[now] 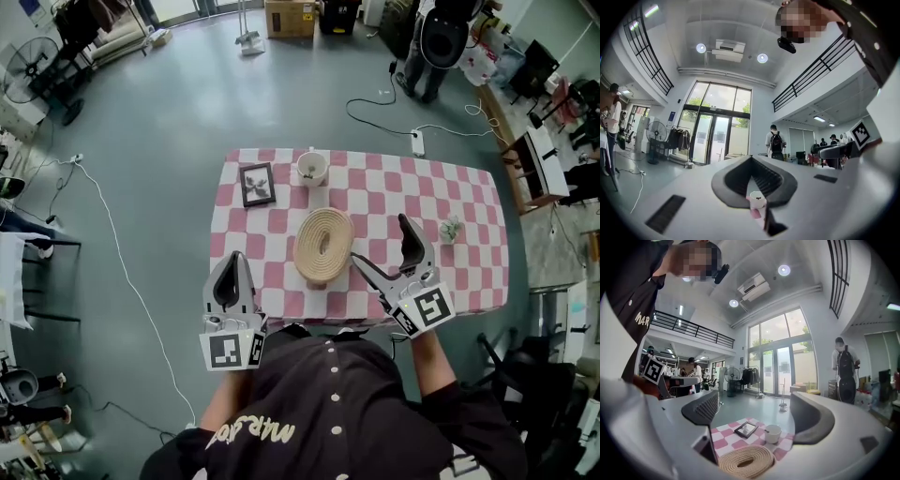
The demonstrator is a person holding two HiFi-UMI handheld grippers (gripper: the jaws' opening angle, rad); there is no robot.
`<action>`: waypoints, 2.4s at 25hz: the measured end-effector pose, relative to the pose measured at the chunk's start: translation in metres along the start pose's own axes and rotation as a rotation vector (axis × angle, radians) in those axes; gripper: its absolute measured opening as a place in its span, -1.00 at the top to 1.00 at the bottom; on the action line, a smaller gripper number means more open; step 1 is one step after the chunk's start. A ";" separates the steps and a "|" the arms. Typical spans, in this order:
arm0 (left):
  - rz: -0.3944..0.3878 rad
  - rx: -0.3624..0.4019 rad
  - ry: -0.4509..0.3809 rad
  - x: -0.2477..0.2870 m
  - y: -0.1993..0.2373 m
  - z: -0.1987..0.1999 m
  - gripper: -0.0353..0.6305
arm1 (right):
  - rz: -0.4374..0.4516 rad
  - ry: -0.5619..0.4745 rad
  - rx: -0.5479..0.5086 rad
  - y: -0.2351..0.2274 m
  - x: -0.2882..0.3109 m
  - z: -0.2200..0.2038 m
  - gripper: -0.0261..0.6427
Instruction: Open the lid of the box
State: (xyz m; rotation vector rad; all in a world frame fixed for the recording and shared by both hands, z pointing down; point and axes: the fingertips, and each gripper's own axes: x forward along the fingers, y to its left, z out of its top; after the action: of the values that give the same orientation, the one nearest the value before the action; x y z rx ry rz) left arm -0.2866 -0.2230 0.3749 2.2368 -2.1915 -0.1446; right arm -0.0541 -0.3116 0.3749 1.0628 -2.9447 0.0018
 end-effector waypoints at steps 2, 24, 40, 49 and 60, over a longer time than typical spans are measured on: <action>-0.020 -0.002 0.005 0.004 0.005 0.000 0.88 | -0.019 0.004 0.003 0.002 0.002 -0.001 -0.50; -0.106 -0.020 0.044 0.048 -0.004 -0.011 0.88 | -0.081 0.151 0.175 -0.029 0.028 -0.055 -0.50; -0.126 -0.022 0.135 0.061 -0.011 -0.042 0.88 | -0.205 0.477 0.414 -0.030 0.034 -0.199 -0.49; -0.145 -0.045 0.187 0.066 -0.010 -0.064 0.88 | -0.464 0.736 0.502 -0.025 0.029 -0.281 -0.47; -0.166 -0.068 0.239 0.072 -0.006 -0.085 0.88 | -0.723 0.928 0.472 -0.011 0.026 -0.325 -0.23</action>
State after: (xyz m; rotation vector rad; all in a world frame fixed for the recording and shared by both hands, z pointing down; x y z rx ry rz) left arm -0.2730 -0.2999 0.4549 2.2630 -1.8562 0.0458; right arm -0.0639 -0.3357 0.7004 1.5439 -1.6696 0.9209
